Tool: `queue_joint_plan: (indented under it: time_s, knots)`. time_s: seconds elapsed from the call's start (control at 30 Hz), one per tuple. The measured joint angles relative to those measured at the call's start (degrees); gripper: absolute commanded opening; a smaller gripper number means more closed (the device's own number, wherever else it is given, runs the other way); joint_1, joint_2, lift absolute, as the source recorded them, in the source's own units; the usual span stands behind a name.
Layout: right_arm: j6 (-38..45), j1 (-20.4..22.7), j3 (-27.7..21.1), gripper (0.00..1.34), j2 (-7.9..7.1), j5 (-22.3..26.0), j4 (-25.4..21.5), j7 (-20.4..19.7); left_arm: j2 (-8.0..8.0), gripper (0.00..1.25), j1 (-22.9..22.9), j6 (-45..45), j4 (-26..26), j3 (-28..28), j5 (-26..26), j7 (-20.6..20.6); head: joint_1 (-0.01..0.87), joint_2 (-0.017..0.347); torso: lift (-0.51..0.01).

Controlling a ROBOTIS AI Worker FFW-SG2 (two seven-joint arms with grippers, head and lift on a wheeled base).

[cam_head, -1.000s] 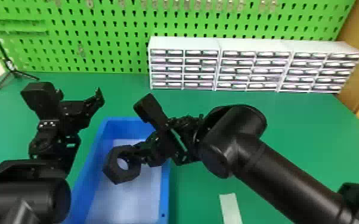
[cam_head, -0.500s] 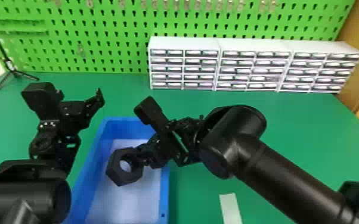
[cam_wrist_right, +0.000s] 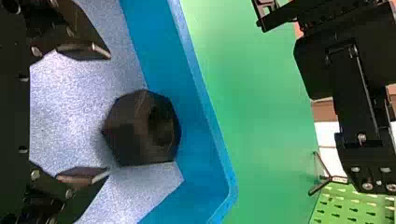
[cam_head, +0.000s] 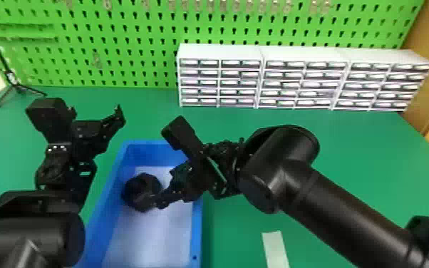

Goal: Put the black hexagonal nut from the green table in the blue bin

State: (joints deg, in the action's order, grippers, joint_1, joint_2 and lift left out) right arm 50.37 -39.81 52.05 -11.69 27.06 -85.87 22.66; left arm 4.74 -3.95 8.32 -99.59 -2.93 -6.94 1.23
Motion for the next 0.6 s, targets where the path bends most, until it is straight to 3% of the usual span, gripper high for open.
queue_joint_plan:
  time_s: [0.6]
  knots:
    - [0.42,-0.10,-0.54,1.25,-0.18,-0.08,0.00,-0.01,0.00,1.09,-0.07,0.03,0.01,0.04,0.09,0.00,0.686,0.028,-0.096]
